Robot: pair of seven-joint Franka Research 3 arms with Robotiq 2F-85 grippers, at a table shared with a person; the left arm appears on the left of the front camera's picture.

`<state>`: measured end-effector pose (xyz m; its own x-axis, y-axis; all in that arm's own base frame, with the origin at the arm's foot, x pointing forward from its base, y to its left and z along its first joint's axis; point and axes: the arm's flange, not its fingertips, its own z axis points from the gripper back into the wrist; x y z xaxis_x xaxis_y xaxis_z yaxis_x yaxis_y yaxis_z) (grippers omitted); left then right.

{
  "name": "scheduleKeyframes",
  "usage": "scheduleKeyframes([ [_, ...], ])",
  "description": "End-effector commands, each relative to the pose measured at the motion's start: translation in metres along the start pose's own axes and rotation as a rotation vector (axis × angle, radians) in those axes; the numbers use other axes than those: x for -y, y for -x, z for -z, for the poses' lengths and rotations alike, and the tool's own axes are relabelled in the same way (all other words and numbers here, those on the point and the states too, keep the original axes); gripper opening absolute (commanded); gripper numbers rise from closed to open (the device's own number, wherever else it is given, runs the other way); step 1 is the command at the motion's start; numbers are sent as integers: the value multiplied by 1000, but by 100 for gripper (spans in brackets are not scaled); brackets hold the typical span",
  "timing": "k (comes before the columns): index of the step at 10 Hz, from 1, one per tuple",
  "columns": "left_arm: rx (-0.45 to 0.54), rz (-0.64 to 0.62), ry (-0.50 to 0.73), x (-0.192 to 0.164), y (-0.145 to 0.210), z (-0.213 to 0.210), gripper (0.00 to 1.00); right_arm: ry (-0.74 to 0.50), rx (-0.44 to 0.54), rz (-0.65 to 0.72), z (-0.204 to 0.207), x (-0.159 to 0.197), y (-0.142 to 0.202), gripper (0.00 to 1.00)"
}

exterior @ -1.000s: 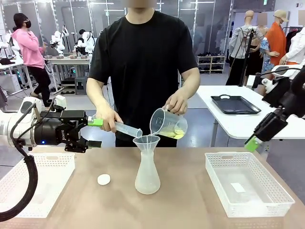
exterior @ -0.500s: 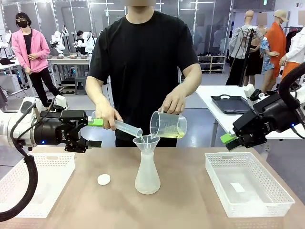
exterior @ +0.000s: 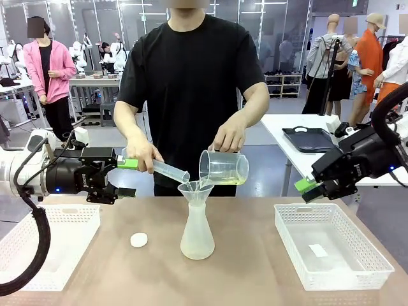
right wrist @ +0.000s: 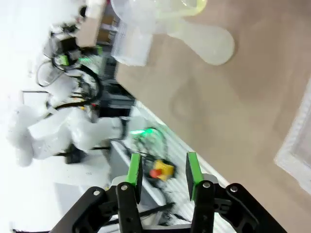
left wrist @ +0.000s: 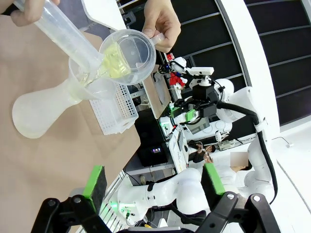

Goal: Prepare the solutions needed for the experiment.
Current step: Once the solution is in the Big flask , pick up the Plastic Funnel and place it back into the right Organizing basket.

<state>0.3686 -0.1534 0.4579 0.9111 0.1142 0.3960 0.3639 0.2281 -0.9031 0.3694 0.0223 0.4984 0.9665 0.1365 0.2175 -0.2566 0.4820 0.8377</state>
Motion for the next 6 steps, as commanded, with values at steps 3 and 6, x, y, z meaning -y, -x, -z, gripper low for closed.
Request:
scheduleKeyframes([
  [3,13,-20,21,2,2,2,100,-298,67,292,14,23,6,47],
  [6,13,-20,21,2,2,2,100,-333,76,336,21,25,11,47],
])
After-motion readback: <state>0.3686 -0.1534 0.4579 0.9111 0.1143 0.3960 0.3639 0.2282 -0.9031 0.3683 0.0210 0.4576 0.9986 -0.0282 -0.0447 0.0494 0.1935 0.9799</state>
